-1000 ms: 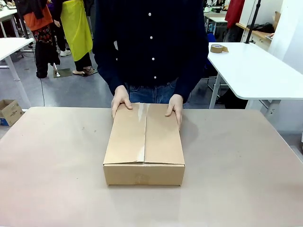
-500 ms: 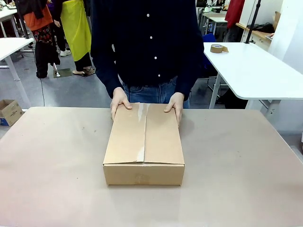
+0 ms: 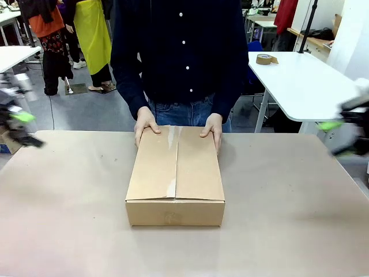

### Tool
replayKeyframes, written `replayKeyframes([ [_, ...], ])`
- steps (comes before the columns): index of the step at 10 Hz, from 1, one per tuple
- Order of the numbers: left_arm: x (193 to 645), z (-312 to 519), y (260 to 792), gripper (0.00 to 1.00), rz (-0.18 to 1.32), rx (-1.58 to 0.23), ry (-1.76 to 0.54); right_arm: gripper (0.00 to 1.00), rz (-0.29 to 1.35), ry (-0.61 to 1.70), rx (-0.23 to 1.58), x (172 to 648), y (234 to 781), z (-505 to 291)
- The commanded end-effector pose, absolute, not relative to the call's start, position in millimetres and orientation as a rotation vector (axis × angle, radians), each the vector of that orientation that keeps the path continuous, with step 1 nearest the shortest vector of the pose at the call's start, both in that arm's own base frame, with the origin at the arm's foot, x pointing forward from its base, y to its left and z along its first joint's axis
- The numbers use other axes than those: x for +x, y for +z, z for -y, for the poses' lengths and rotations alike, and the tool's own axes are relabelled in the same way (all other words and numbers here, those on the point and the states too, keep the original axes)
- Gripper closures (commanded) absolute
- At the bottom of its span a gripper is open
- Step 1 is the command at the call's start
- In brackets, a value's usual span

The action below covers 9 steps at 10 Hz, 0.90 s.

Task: Pack the gift set into the box.
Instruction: Press and hold the closed box until the human finishes sealing it.

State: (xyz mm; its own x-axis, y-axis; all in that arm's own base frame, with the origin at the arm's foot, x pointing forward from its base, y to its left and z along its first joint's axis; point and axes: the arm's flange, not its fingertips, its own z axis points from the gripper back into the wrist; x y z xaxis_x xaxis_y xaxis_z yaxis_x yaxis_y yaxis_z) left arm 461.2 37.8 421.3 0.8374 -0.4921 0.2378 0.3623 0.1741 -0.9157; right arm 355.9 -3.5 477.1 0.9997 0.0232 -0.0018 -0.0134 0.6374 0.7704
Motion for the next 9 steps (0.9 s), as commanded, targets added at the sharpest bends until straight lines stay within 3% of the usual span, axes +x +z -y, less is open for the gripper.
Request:
replayKeyframes([
  [1, 457, 13, 389, 0.00, 0.030, -1.124, -1.108, 0.00, 0.315, 0.582, 0.923, 364, 443, -73],
  [2, 456, 25, 377, 0.00, 0.042, -1.168, -1.143, 0.00, 0.317, 0.642, 0.940, 355, 437, -82],
  [3, 468, 17, 416, 0.00, -0.110, -1.185, -0.785, 0.00, 0.044, 0.182, 0.841, 360, 469, -61],
  [4, 468, 17, 416, 0.00, -0.110, -1.185, -0.785, 0.00, 0.044, 0.182, 0.841, 360, 469, -61],
  [5, 468, 17, 416, 0.00, -0.110, -1.185, -0.785, 0.00, 0.114, 0.348, 0.817, 356, 455, -103],
  [6, 469, 41, 400, 0.00, -0.085, -1.142, -0.914, 0.00, 0.091, 0.822, 0.973, 364, 459, -142],
  [7, 481, 62, 403, 0.00, 0.261, -1.186, -1.009, 0.00, 0.376, 1.169, 1.003, 384, 460, -177],
  [8, 483, 71, 402, 0.00, 0.548, -1.248, -1.179, 0.00, 0.671, 1.336, 1.075, 395, 449, -198],
  [9, 482, 73, 397, 0.00, 0.820, -1.285, -1.341, 0.00, 0.835, 1.425, 1.148, 403, 441, -207],
])
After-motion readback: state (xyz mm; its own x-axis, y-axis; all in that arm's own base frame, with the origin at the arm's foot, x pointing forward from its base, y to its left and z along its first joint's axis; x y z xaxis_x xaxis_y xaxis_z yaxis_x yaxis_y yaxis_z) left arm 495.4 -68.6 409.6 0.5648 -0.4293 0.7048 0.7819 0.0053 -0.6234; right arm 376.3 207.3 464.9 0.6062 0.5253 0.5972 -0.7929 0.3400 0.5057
